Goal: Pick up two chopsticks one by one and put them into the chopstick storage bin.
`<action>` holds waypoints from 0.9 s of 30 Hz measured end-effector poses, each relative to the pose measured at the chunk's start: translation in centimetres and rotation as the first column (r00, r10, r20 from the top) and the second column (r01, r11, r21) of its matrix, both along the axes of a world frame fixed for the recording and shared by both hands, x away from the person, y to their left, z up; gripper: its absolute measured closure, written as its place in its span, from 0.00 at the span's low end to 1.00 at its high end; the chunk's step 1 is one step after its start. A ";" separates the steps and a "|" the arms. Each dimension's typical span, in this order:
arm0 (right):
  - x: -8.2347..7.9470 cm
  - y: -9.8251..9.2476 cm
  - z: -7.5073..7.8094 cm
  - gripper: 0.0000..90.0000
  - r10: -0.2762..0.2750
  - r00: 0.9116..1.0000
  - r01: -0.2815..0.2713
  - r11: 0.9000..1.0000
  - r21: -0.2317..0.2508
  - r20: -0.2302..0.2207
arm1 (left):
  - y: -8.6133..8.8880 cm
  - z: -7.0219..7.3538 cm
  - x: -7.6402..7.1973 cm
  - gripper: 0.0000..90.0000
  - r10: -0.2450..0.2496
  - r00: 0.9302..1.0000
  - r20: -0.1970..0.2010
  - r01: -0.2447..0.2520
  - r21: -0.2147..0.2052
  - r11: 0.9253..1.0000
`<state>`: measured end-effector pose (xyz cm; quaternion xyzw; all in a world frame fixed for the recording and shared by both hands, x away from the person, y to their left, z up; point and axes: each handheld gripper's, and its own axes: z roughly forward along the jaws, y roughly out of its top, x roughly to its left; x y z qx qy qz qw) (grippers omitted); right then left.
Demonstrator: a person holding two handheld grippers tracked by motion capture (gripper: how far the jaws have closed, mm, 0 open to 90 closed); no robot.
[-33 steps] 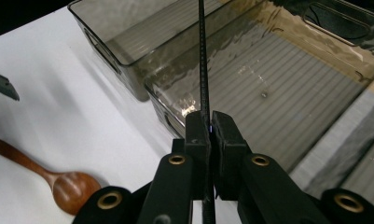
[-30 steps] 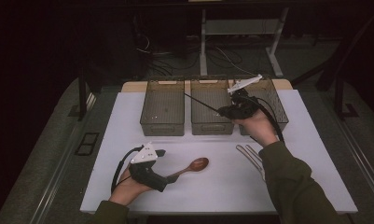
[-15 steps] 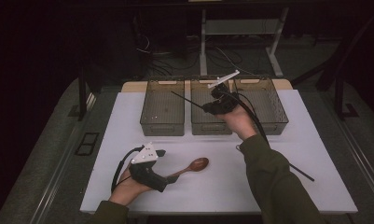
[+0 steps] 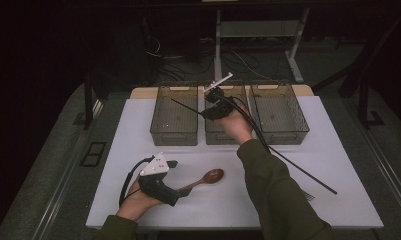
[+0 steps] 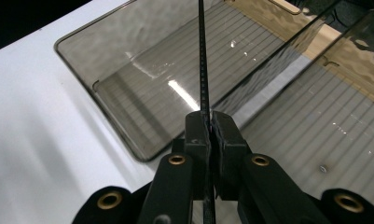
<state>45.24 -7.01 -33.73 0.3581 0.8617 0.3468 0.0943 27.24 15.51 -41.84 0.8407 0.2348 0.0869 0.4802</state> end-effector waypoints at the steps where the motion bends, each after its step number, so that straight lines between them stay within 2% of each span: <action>1: 0.2 0.3 -0.1 0.96 -0.003 1.000 0.003 1.000 -0.004 -0.002 | 0.0 0.0 0.0 0.00 -0.001 1.000 -0.001 0.001 -0.001 1.000; 8: 1.3 2.1 -0.5 0.95 -0.020 1.000 0.020 1.000 -0.011 -0.016 | 0.1 0.1 -0.1 0.00 -0.003 1.000 -0.003 0.003 0.001 1.000; 14: 1.9 4.2 -1.6 0.95 -0.014 0.999 0.013 0.999 -0.033 -0.035 | 0.1 0.1 -0.1 0.00 -0.005 1.000 0.002 0.005 -0.001 1.000; 27: 2.5 5.8 -3.1 0.95 -0.013 0.998 0.011 1.000 -0.028 -0.062 | 0.0 0.2 -0.1 0.00 -0.011 1.000 0.000 0.011 -0.008 1.000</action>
